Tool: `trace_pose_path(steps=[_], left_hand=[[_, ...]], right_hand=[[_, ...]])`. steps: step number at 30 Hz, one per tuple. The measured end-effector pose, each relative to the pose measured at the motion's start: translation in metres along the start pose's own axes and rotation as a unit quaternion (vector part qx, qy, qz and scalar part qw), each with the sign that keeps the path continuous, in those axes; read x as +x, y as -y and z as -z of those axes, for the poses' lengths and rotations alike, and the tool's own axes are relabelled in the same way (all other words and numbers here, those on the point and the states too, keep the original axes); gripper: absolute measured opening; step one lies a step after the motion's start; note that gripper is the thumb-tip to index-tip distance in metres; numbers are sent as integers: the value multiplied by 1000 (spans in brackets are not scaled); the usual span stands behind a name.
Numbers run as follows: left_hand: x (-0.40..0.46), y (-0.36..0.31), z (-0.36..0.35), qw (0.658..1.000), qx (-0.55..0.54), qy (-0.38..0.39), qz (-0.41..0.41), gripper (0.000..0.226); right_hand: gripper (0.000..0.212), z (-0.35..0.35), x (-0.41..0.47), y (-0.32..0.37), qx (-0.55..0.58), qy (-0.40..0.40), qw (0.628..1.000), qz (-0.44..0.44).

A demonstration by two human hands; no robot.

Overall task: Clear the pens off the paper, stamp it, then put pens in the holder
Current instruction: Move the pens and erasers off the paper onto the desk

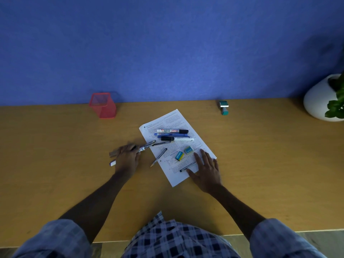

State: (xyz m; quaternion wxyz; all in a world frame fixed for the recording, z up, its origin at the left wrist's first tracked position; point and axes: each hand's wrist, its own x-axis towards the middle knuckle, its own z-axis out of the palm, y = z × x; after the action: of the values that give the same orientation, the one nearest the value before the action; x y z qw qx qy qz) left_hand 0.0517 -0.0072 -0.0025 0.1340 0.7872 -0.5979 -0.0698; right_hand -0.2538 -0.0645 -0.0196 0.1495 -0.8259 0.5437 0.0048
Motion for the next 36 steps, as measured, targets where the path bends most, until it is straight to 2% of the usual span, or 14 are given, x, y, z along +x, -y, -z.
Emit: trace_pose_path(steps=[8, 13, 19, 22, 27, 36], left_hand=[[-9, 25, 0, 999, -3, -31, 14, 25], [-5, 17, -3, 1000, 3, -23, 20, 45], [8, -12, -8, 998, -23, -2, -60, 55], [17, -31, -15, 995, -35, 33, -87, 65], [28, -55, -25, 986, -39, 63, -152, 52], [40, -67, -24, 990, 8, 28, -140, 28]], right_hand=[[76, 2, -1, 2, 14, -8, 1000, 2], [76, 2, 0, 2, 9, -4, 1000, 1], [75, 0, 0, 0, 21, -14, 1000, 5], [76, -2, 1, -2, 21, -12, 1000, 6], [76, -6, 0, -3, 32, -25, 999, 10], [76, -10, 1, -4, 34, -28, 999, 8]])
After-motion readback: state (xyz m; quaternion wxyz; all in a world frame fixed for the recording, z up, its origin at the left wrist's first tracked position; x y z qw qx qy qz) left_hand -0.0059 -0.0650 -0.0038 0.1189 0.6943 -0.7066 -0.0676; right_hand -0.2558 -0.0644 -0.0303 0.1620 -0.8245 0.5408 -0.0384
